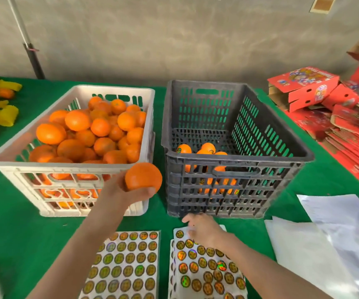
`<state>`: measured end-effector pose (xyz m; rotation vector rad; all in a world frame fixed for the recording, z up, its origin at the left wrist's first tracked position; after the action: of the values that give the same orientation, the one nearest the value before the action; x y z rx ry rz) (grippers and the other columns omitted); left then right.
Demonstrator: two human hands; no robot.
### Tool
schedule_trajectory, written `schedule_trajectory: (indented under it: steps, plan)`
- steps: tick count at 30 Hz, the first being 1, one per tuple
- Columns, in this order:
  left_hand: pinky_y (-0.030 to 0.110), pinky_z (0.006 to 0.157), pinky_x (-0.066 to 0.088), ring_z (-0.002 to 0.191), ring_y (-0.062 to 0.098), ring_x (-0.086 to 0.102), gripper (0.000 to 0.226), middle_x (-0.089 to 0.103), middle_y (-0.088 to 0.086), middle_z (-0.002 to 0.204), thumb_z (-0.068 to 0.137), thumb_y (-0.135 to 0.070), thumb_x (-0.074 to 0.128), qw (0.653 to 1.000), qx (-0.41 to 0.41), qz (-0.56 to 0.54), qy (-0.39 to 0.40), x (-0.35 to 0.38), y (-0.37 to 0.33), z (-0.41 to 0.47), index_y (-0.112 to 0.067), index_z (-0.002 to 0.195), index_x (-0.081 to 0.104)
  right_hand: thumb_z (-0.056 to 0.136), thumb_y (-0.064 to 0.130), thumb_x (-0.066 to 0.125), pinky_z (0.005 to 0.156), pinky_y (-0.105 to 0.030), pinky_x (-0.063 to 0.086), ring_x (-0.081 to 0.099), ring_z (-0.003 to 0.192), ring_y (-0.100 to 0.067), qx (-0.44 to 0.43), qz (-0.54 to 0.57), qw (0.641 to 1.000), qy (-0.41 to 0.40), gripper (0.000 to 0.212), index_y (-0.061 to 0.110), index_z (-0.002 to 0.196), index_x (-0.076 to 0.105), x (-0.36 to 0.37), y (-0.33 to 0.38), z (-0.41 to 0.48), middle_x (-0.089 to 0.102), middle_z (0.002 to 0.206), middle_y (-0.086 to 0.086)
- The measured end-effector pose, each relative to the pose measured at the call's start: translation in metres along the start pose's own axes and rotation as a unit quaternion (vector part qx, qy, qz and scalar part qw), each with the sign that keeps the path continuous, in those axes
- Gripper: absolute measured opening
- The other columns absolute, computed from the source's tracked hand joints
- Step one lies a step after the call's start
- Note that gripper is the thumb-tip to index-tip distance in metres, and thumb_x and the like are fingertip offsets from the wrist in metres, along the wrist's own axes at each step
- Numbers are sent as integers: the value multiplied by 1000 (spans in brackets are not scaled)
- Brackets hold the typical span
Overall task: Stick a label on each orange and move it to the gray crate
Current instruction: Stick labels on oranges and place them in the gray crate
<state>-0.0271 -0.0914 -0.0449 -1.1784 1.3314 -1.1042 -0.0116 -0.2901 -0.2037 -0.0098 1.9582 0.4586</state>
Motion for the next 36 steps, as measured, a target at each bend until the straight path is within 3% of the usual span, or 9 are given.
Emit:
schedule_trajectory:
  steps: [5,9,13,16,21,25,29,34,36]
  plan:
    - [31,79,47,95,26,62,70,66,12,102,47,-31,80,983,-142,-116,19,35,74,-17,-8,110,59,93,11,51,98,-32,43,60,109,-21,-26,70,994,-82,32,16,124,57,-17,1,-7,68,114,-5]
    - [36,96,41,107,24,58,51,60,9,116,61,-27,71,940,-231,-245,60,70,119,-25,-14,109,56,89,5,58,85,-13,42,60,102,-15,-73,135,978,-142,19,9,106,63,-33,6,-21,67,107,-2]
    - [44,96,41,112,32,56,73,53,17,129,64,-23,73,908,-284,-300,63,92,141,-27,-14,129,40,86,1,62,72,0,34,55,88,-9,-106,162,966,-172,11,4,96,65,-46,11,-33,66,96,-3]
    - [41,79,47,105,34,58,77,53,20,126,64,-27,69,891,-300,-335,56,100,145,-25,-15,133,36,88,3,61,83,-10,40,58,96,-13,-107,169,964,-178,13,4,99,67,-50,11,-41,65,103,-6]
    - [37,65,53,87,31,71,80,68,16,106,58,-30,74,883,-294,-359,74,108,144,-22,-13,129,43,87,3,61,96,-26,40,56,102,-18,-99,176,955,-216,13,5,91,73,-54,17,-54,63,102,-8]
    - [39,75,51,98,32,68,77,64,19,118,66,-29,71,883,-292,-358,80,107,146,-21,-12,135,42,85,9,62,98,-23,36,52,106,-15,-75,182,948,-250,15,9,93,75,-54,18,-61,61,108,-6]
    - [39,78,49,99,31,65,79,62,18,118,67,-26,74,886,-292,-349,89,110,144,-22,-13,137,40,83,9,66,88,-25,42,58,95,-18,-68,200,943,-257,9,8,81,74,-53,22,-63,65,95,-6]
    - [44,92,46,114,36,57,119,55,22,129,27,-29,96,886,-280,-354,107,113,135,-22,-12,133,44,82,3,62,85,-17,40,59,93,-17,-45,210,942,-259,11,5,82,73,-48,20,-62,64,97,-7]
    - [45,96,45,115,37,57,120,55,22,130,27,-29,96,885,-280,-354,114,114,134,-22,-12,133,44,82,2,61,84,-11,35,58,94,-16,-30,208,942,-262,10,4,84,72,-47,18,-62,62,100,-6]
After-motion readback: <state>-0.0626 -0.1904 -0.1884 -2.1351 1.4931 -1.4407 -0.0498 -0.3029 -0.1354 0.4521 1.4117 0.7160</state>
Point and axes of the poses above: each hand's wrist, its own z-axis towards the middle knuckle, its own x-axis out of the palm, y = z × x, the point moved 10 cm from there along z, towards the middle knuckle
